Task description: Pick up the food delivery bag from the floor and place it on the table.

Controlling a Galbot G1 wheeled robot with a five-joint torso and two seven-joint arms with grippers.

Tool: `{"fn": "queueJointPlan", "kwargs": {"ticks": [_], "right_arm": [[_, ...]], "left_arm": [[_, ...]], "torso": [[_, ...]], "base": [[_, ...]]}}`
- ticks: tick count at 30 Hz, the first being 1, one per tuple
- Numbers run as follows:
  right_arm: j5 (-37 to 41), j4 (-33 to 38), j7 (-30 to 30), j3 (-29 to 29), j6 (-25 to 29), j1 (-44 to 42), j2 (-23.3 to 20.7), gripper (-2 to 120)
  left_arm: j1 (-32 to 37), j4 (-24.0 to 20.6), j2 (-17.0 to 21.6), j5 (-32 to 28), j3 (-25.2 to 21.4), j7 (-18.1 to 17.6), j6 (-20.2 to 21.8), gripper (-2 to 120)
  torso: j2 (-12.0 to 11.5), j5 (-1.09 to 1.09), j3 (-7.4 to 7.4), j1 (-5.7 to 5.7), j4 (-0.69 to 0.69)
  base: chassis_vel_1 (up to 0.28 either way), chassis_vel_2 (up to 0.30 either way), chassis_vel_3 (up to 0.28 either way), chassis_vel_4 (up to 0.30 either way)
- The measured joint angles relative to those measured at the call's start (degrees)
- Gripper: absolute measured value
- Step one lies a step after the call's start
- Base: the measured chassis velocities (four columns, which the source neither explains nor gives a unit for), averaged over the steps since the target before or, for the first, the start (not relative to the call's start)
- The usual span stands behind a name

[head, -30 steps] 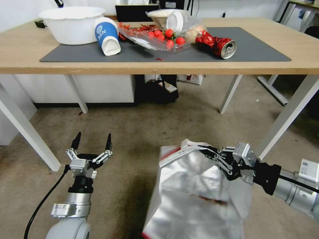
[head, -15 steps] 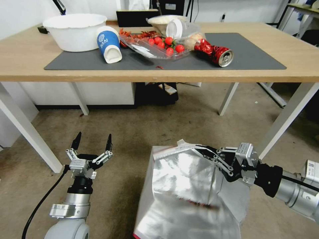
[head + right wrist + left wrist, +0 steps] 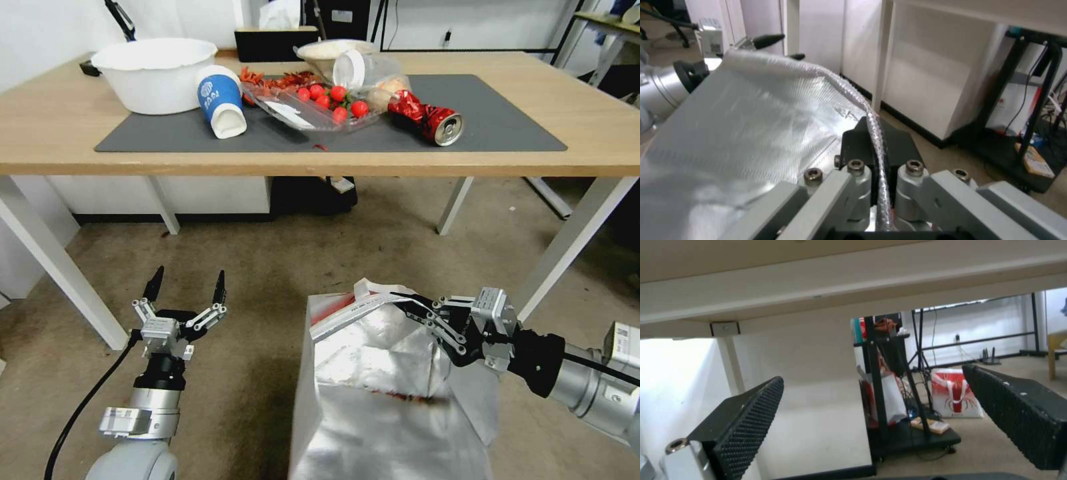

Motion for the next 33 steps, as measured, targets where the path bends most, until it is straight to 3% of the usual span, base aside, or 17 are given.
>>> {"fn": "queueJointPlan", "kwargs": {"ticks": [2,33], "right_arm": [[0.1,0.0,-0.2,-0.4,0.3,0.1,0.2,0],[4.0,0.0,-1.4,-0.1,1.8,0.2,0.8,0]], "left_arm": [[0.2,0.0,0.1,0.4,0.0,0.0,1.0,100],[1.1,-1.2,0.5,1.0,0.2,0.0,3.2,100]], "torso": [[1.1,0.0,0.92,0.22,-0.01],[8.2,0.0,6.09,2.17,0.0]], "base": [[0.0,0.0,0.0,0.0],[0.0,0.0,0.0,0.0]]}}
